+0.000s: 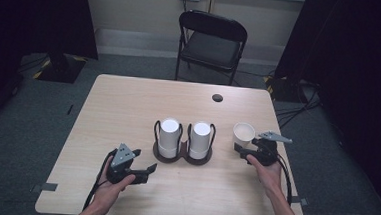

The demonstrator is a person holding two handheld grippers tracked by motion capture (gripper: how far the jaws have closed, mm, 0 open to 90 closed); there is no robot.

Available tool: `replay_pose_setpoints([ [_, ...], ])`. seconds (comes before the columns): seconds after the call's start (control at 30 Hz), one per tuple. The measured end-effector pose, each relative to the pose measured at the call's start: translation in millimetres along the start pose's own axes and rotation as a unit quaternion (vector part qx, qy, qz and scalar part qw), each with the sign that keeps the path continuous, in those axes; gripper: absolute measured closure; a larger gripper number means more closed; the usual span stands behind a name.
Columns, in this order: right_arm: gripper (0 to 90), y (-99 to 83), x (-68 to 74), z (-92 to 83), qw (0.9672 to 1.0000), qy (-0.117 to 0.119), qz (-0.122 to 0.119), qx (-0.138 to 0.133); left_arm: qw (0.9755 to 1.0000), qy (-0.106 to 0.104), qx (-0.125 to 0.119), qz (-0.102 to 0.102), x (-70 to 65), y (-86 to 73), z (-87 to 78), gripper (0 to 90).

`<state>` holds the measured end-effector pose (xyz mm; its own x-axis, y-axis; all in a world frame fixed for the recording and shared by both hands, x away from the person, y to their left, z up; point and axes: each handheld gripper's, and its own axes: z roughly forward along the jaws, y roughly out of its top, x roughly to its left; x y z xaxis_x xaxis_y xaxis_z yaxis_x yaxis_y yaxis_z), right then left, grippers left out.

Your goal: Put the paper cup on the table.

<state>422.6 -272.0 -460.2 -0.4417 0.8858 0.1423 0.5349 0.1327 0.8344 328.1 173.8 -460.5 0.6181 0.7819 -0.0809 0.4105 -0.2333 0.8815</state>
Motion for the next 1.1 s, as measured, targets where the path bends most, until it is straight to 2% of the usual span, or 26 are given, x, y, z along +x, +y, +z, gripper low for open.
replay_pose_setpoints([
  [0.33,20.0,-7.1,16.0,-16.6,0.9999,0.009,-0.008,0.006,1.0000,0.002,0.001,-0.007,0.0,-1.3,0.1,20.9],
  [0.5,20.6,-7.8,32.5,-32.8,0.9995,0.017,-0.027,-0.009,1.0000,0.003,0.004,-0.007,-0.3,-1.3,0.9,20.9],
  [0.53,20.7,-8.2,34.9,-34.1,0.9994,0.018,-0.028,-0.010,1.0000,0.003,0.004,-0.003,-0.2,-1.2,0.8,20.9],
  [0.8,20.7,-11.1,62.3,-48.4,0.9983,0.040,-0.038,-0.019,0.9999,0.004,0.010,-0.009,1.9,-2.6,1.2,20.9],
  [1.0,19.9,-15.3,78.4,-59.3,0.9980,0.040,-0.036,-0.032,0.9999,0.007,0.010,-0.011,0.8,-1.9,0.3,20.9],
  [1.1,19.3,-20.1,83.9,-62.5,0.9976,0.042,-0.046,-0.030,0.9999,0.006,0.010,-0.012,0.6,-1.7,0.5,20.9],
])
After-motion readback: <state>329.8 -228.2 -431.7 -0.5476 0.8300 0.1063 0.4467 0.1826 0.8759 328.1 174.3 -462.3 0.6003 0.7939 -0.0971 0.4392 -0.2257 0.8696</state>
